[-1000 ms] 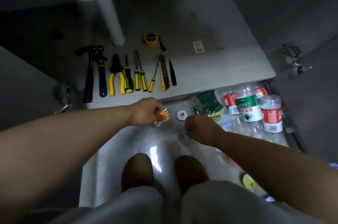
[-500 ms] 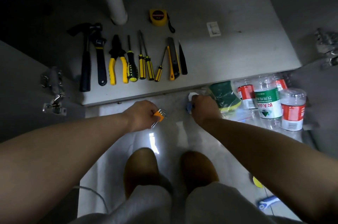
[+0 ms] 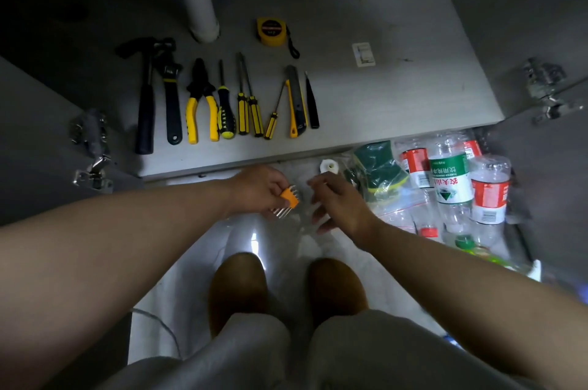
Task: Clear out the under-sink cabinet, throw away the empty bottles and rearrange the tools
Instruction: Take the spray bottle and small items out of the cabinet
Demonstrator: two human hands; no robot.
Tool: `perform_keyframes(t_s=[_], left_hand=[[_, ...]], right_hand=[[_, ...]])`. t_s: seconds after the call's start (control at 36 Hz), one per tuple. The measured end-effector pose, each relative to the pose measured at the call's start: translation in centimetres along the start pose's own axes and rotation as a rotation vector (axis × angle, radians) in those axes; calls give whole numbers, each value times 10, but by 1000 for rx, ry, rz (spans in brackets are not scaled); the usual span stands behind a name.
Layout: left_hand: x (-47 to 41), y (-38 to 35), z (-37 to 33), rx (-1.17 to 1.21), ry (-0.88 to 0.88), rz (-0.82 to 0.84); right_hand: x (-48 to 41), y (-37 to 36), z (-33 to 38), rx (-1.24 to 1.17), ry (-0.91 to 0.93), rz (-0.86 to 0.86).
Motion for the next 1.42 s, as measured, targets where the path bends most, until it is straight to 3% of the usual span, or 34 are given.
perform_keyframes(t_s=[0.06,0.14,0.28,0.36,0.53,0.64,0.83,0.94,1.06,1.17,1.31,1.42], left_hand=[[-1,-5,-7,-5,-16,28],[-4,-11,-17,-98,-41,55],[-13,-20,-24,-274,-72,47],[-18,-19,-23,-291,-67,15],[-20,-15,-22,-298,-33,-20],[-20,-14,-20,-275,0,-1],[-20,-9,-22,-307,39,-22],[-16,-9,-29,-353,24,-29],[-11,-10,-38,-375,-18,-28],[-6,-4,-50,-380,-137,-97],[2,15,-64,-402,-274,-285],[4,39,-70,-508,-312,-496]], right_hand=[[9,-6,1,-97,7,85],[21,-3,-8,-125,30,64],[40,8,-53,-313,-138,111],[51,23,-96,-370,-273,14],[59,55,-157,-471,-409,-353],[59,60,-165,-545,-424,-403],[57,59,-167,-465,-466,-357],[60,55,-151,-323,-508,-270],[66,39,-108,-215,-528,89],[63,28,-49,-173,-392,339],[38,36,34,-147,-198,308],[6,57,84,105,-52,83]])
Point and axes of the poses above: each hand's wrist, its own x-axis away from the middle knuckle, its own y-axis out of the back of the hand, z = x × y, the point moved 5 cm from there along -x, towards the middle knuckle, and after that the axes turned 7 degrees about z, right-handed, at the moved point
